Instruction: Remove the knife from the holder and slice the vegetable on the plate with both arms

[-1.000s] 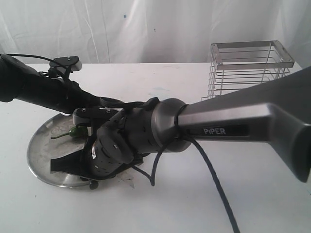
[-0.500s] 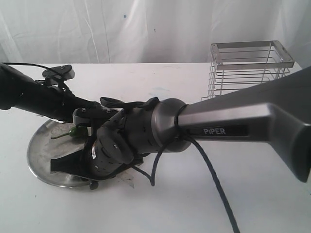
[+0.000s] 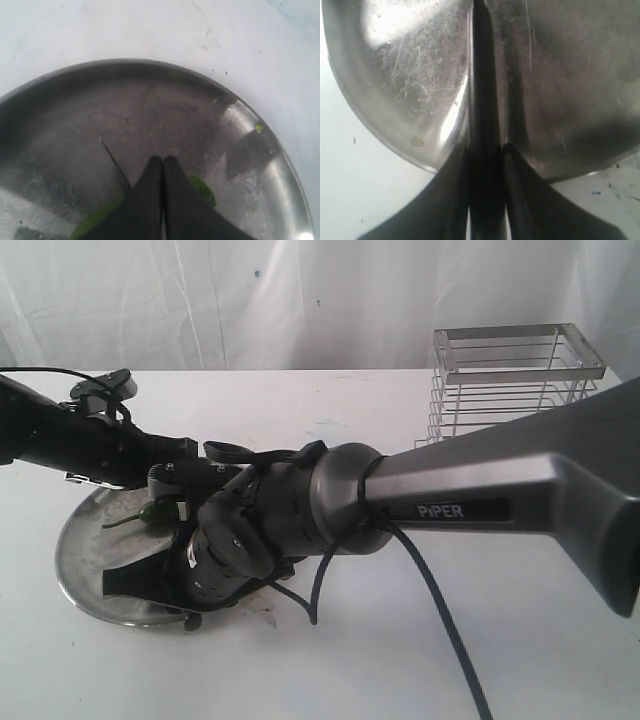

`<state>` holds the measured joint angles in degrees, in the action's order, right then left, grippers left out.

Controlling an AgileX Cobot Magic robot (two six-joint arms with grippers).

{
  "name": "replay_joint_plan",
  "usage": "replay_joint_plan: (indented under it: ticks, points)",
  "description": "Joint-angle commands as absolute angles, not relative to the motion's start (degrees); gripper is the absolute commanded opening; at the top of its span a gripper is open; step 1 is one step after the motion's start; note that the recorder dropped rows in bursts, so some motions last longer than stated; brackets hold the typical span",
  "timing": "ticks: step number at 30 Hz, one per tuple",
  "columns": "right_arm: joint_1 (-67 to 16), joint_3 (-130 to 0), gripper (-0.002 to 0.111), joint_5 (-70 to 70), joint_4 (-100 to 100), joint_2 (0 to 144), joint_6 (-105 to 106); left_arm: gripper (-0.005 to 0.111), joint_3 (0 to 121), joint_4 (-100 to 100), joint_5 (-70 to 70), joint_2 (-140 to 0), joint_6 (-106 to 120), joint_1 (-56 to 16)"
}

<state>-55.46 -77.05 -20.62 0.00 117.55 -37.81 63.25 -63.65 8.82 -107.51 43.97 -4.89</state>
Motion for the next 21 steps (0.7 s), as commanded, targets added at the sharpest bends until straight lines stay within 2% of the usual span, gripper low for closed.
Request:
replay_joint_plan:
  ticks: [1, 21]
  points:
    - [-55.47, -77.23, 0.0, -20.56, 0.0, 117.52, -37.64, 0.0, 63.42, -64.87, 10.23, -105.09, 46.26, -4.68]
    - [-55.47, -77.23, 0.0, -21.28, 0.0, 117.52, -37.64, 0.0, 59.96, -64.25, 5.55, -106.29, 48.39, -4.68]
